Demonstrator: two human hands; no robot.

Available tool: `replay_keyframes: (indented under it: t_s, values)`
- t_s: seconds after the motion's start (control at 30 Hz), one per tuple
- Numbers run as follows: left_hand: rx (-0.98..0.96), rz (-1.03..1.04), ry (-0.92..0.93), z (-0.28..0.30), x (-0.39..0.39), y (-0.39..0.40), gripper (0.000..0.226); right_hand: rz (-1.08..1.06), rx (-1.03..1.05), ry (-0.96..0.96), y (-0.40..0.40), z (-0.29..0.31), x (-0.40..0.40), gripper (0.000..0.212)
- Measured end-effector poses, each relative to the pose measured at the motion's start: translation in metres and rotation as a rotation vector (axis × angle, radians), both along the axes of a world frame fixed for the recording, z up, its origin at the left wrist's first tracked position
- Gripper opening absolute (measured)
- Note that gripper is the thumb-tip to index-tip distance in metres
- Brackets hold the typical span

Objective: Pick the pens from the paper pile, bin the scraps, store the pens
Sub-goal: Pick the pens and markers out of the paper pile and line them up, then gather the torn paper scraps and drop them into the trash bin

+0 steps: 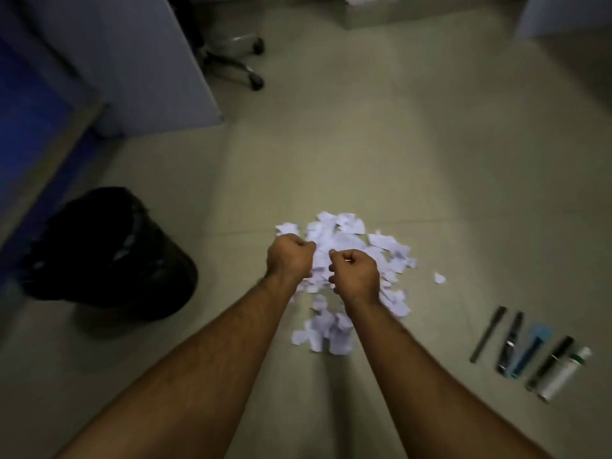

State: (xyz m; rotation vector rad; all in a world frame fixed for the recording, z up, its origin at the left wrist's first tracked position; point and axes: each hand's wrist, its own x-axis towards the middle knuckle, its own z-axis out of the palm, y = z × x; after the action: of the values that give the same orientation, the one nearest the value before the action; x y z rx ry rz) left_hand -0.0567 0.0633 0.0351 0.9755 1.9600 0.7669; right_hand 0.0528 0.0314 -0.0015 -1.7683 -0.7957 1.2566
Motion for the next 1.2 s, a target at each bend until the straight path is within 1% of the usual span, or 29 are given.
replay_keyframes:
  t_s: [0.07, 0.1, 0.17, 0.2, 0.27, 0.3, 0.37, 0.47, 0.5, 0.57, 0.67, 0.77, 0.87, 1.1, 1.2]
  values:
    - [0.001, 0.241, -0.085, 0.023, -0.051, 0.006, 0.016, 0.072, 0.045, 0.025, 0.011, 0.020, -0.044, 0.030]
    - [0.004, 0.346, -0.098, 0.033, -0.074, 0.008, 0.020, 0.111, 0.063, 0.030, 0.014, 0.031, -0.063, 0.026]
    - [0.025, 0.479, -0.032, 0.057, -0.121, 0.004, 0.034, 0.192, 0.101, 0.037, 0.018, 0.054, -0.105, 0.020]
    - [0.007, 0.497, 0.067, 0.070, -0.136, -0.001, 0.040, 0.219, 0.118, 0.049, 0.019, 0.064, -0.119, 0.022]
    - [-0.082, 0.462, 0.325, 0.087, -0.170, -0.016, 0.052, 0.273, 0.134, 0.072, 0.020, 0.076, -0.146, 0.027]
    - [-0.117, 0.452, 0.400, 0.092, -0.188, -0.025, 0.054, 0.304, 0.138, 0.067, 0.018, 0.081, -0.160, 0.027]
    - [-0.132, 0.464, 0.396, 0.088, -0.216, -0.037, 0.053, 0.363, 0.150, 0.050, 0.013, 0.083, -0.181, 0.024]
    - [-0.145, 0.561, 0.266, 0.078, -0.236, -0.049, 0.047, 0.474, 0.180, 0.017, 0.004, 0.083, -0.209, 0.012]
    - [-0.135, 0.564, 0.251, 0.076, -0.236, -0.051, 0.043, 0.497, 0.183, 0.015, 0.003, 0.083, -0.215, 0.007]
    - [-0.103, 0.515, 0.325, 0.075, -0.238, -0.058, 0.035, 0.522, 0.178, 0.023, 0.002, 0.082, -0.227, 0.004]
    - [-0.089, 0.500, 0.432, 0.073, -0.237, -0.060, 0.027, 0.520, 0.159, 0.033, 0.003, 0.077, -0.233, 0.010]
    - [-0.036, 0.501, 0.424, 0.073, -0.227, -0.056, 0.027, 0.501, 0.138, 0.041, 0.005, 0.073, -0.230, 0.012]
    - [0.000, 0.413, 0.441, 0.069, -0.210, -0.052, 0.028, 0.451, 0.130, 0.047, 0.008, 0.068, -0.219, 0.011]
    - [-0.056, 0.165, 0.658, 0.065, -0.161, -0.050, 0.027, 0.338, 0.174, 0.023, 0.006, 0.059, -0.183, 0.009]
    - [-0.041, 0.118, 0.618, 0.063, -0.148, -0.045, 0.027, 0.305, 0.185, 0.006, 0.003, 0.059, -0.168, 0.009]
